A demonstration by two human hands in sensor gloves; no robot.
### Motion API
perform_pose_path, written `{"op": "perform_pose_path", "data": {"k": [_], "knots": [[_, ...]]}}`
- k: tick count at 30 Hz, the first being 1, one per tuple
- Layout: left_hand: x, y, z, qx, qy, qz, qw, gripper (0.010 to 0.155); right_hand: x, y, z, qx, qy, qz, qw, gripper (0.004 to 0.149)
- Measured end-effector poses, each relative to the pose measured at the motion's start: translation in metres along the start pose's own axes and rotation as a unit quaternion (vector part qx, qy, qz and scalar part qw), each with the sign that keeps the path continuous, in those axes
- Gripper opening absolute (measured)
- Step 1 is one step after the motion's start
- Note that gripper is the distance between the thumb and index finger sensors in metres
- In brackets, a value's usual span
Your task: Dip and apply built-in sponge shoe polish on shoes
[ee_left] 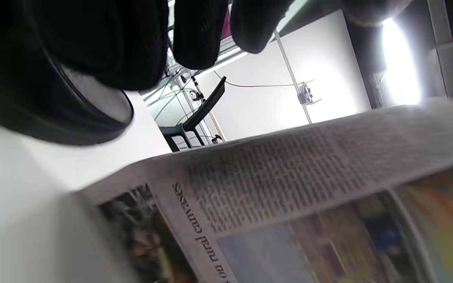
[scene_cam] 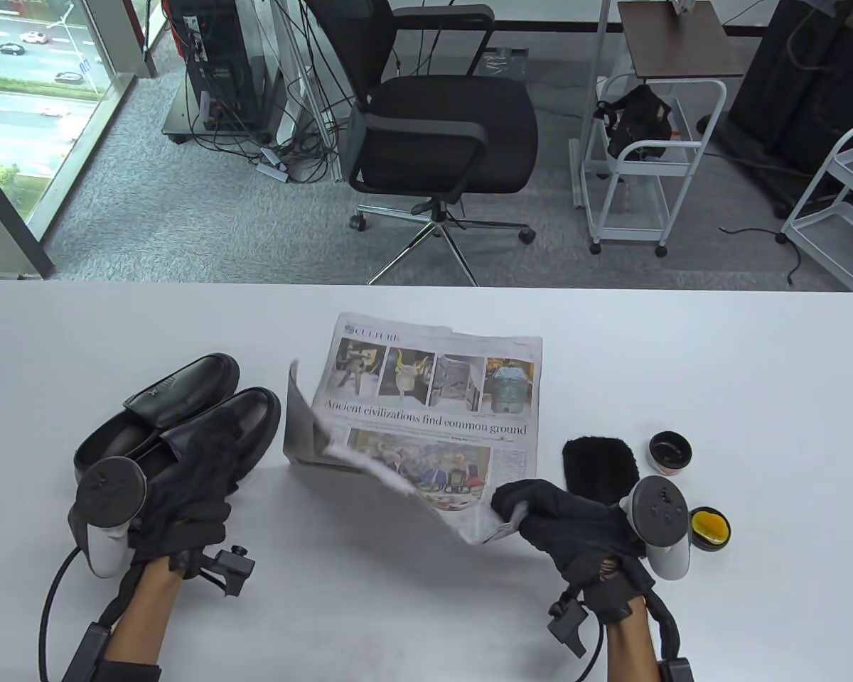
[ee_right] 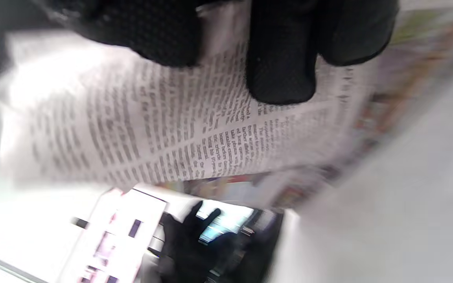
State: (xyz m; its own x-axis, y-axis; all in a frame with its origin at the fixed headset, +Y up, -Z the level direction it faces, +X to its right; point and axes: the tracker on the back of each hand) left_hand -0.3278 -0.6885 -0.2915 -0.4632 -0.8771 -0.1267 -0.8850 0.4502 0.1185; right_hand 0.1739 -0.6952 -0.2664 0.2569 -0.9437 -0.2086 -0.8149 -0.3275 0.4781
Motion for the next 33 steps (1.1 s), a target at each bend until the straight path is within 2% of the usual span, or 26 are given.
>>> {"op": "perform_pose_path", "data": {"k": [3, 4, 5, 7, 8, 9, 11, 13, 16, 18, 20, 23, 24, 29, 33], "knots": [[0.003, -0.007, 0.003, 0.040, -0.014, -0.031, 0.999, 0.072, 0.014, 0.006, 0.003, -0.039, 0.097, -0.099, 0.990, 0.031], [0.003, -0.015, 0.006, 0.093, -0.021, -0.039, 0.995, 0.072, 0.021, 0.010, 0.005, -0.054, 0.138, -0.138, 0.979, 0.032], [0.003, -0.023, 0.005, 0.135, -0.007, -0.017, 0.991, 0.071, 0.025, 0.014, 0.006, -0.073, 0.167, -0.164, 0.970, 0.033], [0.000, -0.045, 0.000, 0.187, -0.037, 0.064, 0.980, 0.069, 0.030, 0.021, 0.009, -0.099, 0.205, -0.199, 0.953, 0.034], [-0.002, -0.055, -0.002, 0.211, -0.053, 0.116, 0.969, 0.068, 0.031, 0.024, 0.010, -0.107, 0.223, -0.221, 0.944, 0.034], [-0.006, -0.068, -0.006, 0.244, -0.069, 0.182, 0.950, 0.068, 0.031, 0.025, 0.012, -0.109, 0.227, -0.243, 0.937, 0.033], [-0.011, -0.094, -0.013, 0.292, -0.108, 0.307, 0.899, 0.069, 0.031, 0.027, 0.015, -0.104, 0.222, -0.255, 0.935, 0.034], [-0.012, -0.111, -0.018, 0.320, -0.116, 0.369, 0.865, 0.069, 0.031, 0.029, 0.015, -0.103, 0.225, -0.268, 0.931, 0.035], [-0.008, -0.122, -0.023, 0.352, -0.090, 0.404, 0.840, 0.068, 0.031, 0.031, 0.017, -0.106, 0.230, -0.283, 0.925, 0.039], [-0.012, -0.120, -0.026, 0.349, -0.088, 0.404, 0.841, 0.067, 0.031, 0.033, 0.019, -0.118, 0.241, -0.284, 0.921, 0.043], [-0.016, -0.117, -0.027, 0.338, -0.076, 0.397, 0.850, 0.068, 0.029, 0.037, 0.022, -0.136, 0.257, -0.312, 0.905, 0.046], [-0.016, -0.116, -0.027, 0.333, -0.079, 0.410, 0.845, 0.068, 0.025, 0.039, 0.023, -0.148, 0.267, -0.342, 0.889, 0.047], [-0.016, -0.116, -0.026, 0.328, -0.086, 0.413, 0.845, 0.068, 0.022, 0.039, 0.023, -0.145, 0.258, -0.344, 0.891, 0.046], [-0.018, -0.117, -0.024, 0.308, -0.100, 0.408, 0.854, 0.067, 0.000, 0.021, 0.014, -0.028, 0.205, -0.372, 0.905, 0.044], [-0.017, -0.115, -0.025, 0.298, -0.109, 0.401, 0.859, 0.067, -0.008, 0.014, 0.009, 0.050, 0.161, -0.364, 0.916, 0.052]]}}
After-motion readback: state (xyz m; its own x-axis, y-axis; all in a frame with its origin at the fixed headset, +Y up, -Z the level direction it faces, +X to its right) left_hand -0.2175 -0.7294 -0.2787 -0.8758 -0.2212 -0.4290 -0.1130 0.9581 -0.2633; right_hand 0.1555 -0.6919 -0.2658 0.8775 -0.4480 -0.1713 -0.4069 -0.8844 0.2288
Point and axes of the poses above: the tracker on the back of each hand, its own x axis roughly to the little-finger side, its own z axis roughly from the wrist to the fingertips, y = z × x, and after that the axes turned 5 degrees about -x, right-handed
